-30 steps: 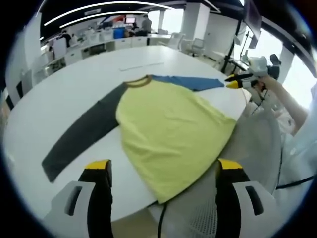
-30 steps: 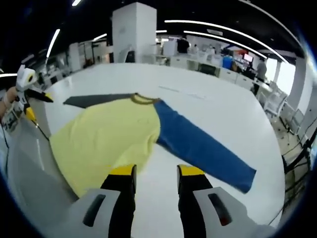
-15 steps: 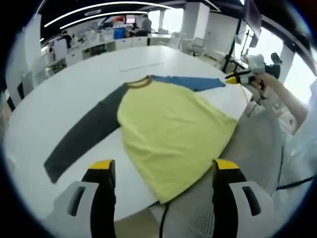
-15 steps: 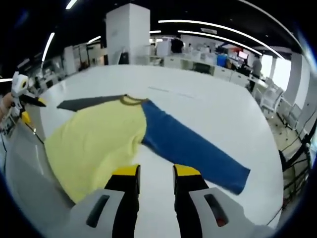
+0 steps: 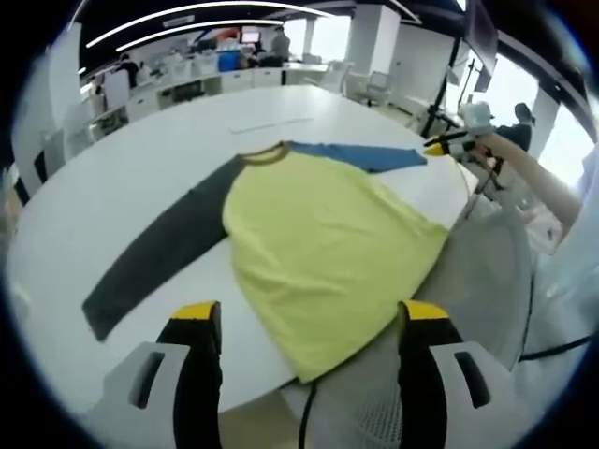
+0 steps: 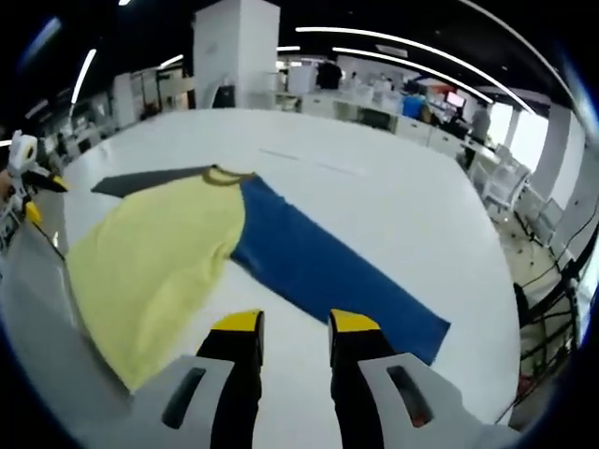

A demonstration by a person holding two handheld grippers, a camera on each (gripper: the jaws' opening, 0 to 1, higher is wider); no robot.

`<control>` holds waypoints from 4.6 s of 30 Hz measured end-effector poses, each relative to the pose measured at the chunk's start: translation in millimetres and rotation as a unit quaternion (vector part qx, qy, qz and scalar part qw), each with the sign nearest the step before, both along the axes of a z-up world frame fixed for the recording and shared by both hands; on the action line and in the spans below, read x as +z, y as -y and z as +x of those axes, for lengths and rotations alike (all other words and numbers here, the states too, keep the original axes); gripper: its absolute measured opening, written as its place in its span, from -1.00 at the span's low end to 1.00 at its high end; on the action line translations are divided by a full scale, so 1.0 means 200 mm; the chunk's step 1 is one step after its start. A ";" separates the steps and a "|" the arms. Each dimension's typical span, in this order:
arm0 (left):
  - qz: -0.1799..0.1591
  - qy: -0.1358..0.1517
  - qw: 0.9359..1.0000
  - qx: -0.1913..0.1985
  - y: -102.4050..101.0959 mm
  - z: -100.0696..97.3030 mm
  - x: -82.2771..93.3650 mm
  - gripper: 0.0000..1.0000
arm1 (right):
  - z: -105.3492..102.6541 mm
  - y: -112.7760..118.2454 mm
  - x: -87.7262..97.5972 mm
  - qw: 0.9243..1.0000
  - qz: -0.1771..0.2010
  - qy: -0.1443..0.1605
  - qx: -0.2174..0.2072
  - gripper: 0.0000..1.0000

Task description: Fold the garment on the visible template until the final outline fits inside the template.

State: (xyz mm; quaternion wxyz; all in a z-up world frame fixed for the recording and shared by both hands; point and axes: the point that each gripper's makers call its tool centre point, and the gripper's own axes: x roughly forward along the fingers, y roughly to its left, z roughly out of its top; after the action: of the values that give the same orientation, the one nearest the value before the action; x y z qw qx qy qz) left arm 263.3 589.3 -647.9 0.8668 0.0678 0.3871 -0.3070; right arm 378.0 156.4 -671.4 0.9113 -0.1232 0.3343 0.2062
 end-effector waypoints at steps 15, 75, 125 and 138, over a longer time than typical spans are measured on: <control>0.003 -0.001 1.000 0.010 -0.02 -0.01 0.01 0.44 | 0.05 0.20 -0.06 0.999 -0.017 -0.012 -0.035 -0.46; 0.015 -0.009 1.000 0.022 0.03 -0.01 0.03 0.41 | 0.28 0.90 -0.42 0.983 -0.052 -0.069 -0.160 -0.50; 0.027 -0.014 0.999 0.031 0.05 0.01 0.04 0.40 | 0.32 0.93 -0.50 0.979 0.014 -0.088 -0.182 -0.70; 0.024 -0.014 0.999 0.038 0.03 -0.01 0.04 0.40 | 0.31 0.90 -0.51 0.980 0.027 -0.090 -0.176 -0.90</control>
State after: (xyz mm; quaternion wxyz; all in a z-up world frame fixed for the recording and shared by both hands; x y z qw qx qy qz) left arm 260.7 583.9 -640.5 0.8705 0.0698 0.4088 -0.2649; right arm 440.8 -23.9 -773.2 0.9025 -0.0189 0.4258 0.0618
